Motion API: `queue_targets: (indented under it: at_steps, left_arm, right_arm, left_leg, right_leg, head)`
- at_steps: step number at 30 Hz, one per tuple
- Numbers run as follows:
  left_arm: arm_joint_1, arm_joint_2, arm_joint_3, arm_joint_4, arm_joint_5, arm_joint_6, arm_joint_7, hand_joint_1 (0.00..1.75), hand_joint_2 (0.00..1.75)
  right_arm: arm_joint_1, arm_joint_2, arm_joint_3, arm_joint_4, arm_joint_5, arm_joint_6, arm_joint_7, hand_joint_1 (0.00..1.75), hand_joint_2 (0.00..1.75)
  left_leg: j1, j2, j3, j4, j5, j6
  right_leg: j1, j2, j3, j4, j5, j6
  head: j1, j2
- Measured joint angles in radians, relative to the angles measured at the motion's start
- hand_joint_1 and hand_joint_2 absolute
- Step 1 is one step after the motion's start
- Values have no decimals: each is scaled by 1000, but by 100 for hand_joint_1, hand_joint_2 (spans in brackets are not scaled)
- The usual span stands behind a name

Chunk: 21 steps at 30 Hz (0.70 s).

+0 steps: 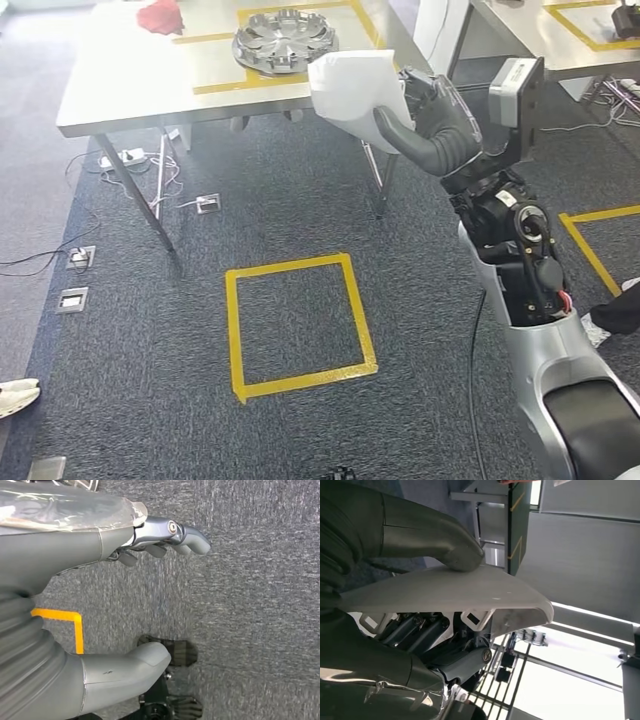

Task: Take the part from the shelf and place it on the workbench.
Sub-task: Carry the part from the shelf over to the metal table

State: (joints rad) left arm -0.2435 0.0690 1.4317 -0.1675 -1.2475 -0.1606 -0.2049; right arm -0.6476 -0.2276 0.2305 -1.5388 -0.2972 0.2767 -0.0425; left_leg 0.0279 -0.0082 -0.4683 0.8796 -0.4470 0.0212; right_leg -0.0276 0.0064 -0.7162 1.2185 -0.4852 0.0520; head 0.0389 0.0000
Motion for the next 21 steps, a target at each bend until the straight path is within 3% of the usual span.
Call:
queue_targets:
  at_steps: [2, 3, 4, 6, 7, 9, 11, 13, 14, 15, 16, 17, 19, 20, 21]
  left_arm:
    - [1, -1, 0, 0, 0, -1, 0, 0, 175]
    - [0, 0, 0, 0, 0, -1, 0, 0, 175]
    - [-1, 2, 0, 0, -1, -1, 0, 0, 175]
    - [-2, 4, 0, -1, -1, -1, 0, 0, 175]
    - [-2, 3, 0, 0, -2, -1, 0, 0, 175]
    - [-4, 3, 0, 0, -3, -1, 0, 0, 175]
    - [-7, 3, 0, 0, -3, -1, 0, 0, 175]
    - [-7, 3, 0, 0, -3, -1, -1, 0, 175]
    - [-6, 3, 0, 0, -3, -1, 0, 0, 175]
    - [-4, 3, 0, 0, -3, -1, 0, 0, 175]
    - [-3, 3, 0, 0, -3, -1, 0, 0, 175]
    - [-3, 3, 0, 0, -3, -1, 0, 0, 175]
    - [-3, 5, 0, 0, -3, -1, 0, 0, 175]
    - [-4, 5, 0, 0, -3, -1, 0, 0, 175]
    - [-4, 6, 0, 0, -3, -1, 0, 0, 175]
  right_arm:
    - [1, 0, 0, 0, 0, 0, 0, 175, 175]
    - [0, 0, 0, 0, 0, 0, 0, 175, 175]
    - [0, 0, 0, 0, 0, 0, 0, 175, 175]
    - [4, 0, -1, -1, 0, -2, 1, 175, 175]
    - [5, 0, -1, -2, 0, -3, 1, 175, 175]
    - [4, -1, -2, -6, 0, -5, 2, 175, 175]
    - [0, -1, -2, -9, 0, -6, 1, 175, 175]
    - [0, -1, -2, -10, 0, -6, 0, 175, 175]
    - [3, -1, -1, -10, 0, -6, 1, 175, 175]
    - [6, -1, -1, -10, 0, -6, 1, 175, 175]
    - [7, -1, -1, -10, 0, -6, 1, 175, 175]
    - [7, -1, -1, -10, 0, -6, 2, 175, 175]
    - [6, -1, -1, -10, 0, -6, 1, 175, 175]
    - [4, -1, -1, -11, 0, -6, 2, 175, 175]
    - [2, -1, -1, -11, 0, -6, 1, 175, 175]
  left_leg:
    - [13, -2, 11, 13, -20, -18]
    - [16, -3, 12, 24, -32, -30]
    - [17, -5, 10, 36, -42, -40]
    - [15, -6, 2, 48, -52, -55]
    - [16, -6, 1, 49, -53, -58]
    - [19, -3, -2, 68, -64, -64]
    - [17, 3, -61, 176, -99, -64]
    - [11, 4, -171, 336, -138, -60]
    - [8, 4, -220, 392, -143, -57]
    - [5, 4, -254, 417, -132, -52]
    - [1, 4, -269, 404, -100, -44]
    - [-4, 4, -261, 351, -50, -34]
    - [-16, 4, -214, 203, 51, -10]
    - [-22, 5, -191, 145, 75, -2]
    - [-27, 4, -177, 112, 79, 2]
  right_leg:
    - [-17, -4, 49, -114, 73, 21]
    - [-21, -3, 83, -175, 95, 30]
    - [-23, -1, 106, -217, 100, 30]
    - [-19, 5, 119, -234, 79, 13]
    - [-18, 5, 117, -231, 72, 0]
    - [-18, 6, 125, -230, 62, -17]
    - [-16, 4, 140, -234, 53, -30]
    - [-10, 3, 152, -237, 44, -39]
    - [-7, 4, 158, -238, 38, -42]
    - [-3, 4, 165, -238, 32, -43]
    - [1, 5, 175, -238, 24, -44]
    - [5, 6, 187, -239, 16, -45]
    - [10, 5, 207, -242, -2, -44]
    - [13, 5, 213, -244, -8, -41]
    - [13, 6, 215, -249, -12, -37]
  head:
    - [6, 0]
    - [12, 0]
    - [16, 0]
    - [14, 0]
    - [8, 0]
    - [-2, 0]
    - [-11, 0]
    - [-20, 0]
    - [-24, 0]
    - [-26, 0]
    - [-28, 0]
    - [-30, 0]
    - [-30, 0]
    - [-30, 0]
    - [-31, 0]
